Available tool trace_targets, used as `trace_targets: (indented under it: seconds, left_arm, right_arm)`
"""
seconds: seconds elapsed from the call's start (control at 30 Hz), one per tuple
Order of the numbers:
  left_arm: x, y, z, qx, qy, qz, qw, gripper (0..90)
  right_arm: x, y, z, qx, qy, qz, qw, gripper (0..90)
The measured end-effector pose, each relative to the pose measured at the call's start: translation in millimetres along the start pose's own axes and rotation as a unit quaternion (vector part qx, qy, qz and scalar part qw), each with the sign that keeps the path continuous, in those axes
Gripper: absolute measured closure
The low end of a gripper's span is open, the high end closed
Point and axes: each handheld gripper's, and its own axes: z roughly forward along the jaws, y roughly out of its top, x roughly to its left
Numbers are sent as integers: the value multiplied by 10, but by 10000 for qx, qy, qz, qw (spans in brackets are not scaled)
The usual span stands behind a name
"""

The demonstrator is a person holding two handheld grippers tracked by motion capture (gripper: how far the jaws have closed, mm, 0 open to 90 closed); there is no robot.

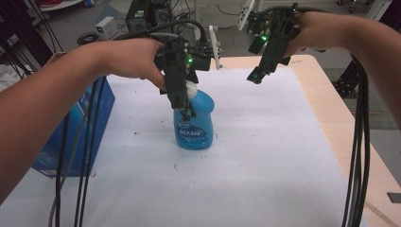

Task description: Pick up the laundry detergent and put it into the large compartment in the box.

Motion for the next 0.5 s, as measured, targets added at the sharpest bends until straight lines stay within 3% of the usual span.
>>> trace_targets:
  seconds: [0.27,0.5]
  left_arm:
    - [8,5,33,59,23,52,10000,17]
    - [15,-5,68,146,51,140,9998,76]
  right_arm:
    - [-2,0,7,10,-6,31,10000,25]
    - [-4,4,11,-6,2,19,10000,25]
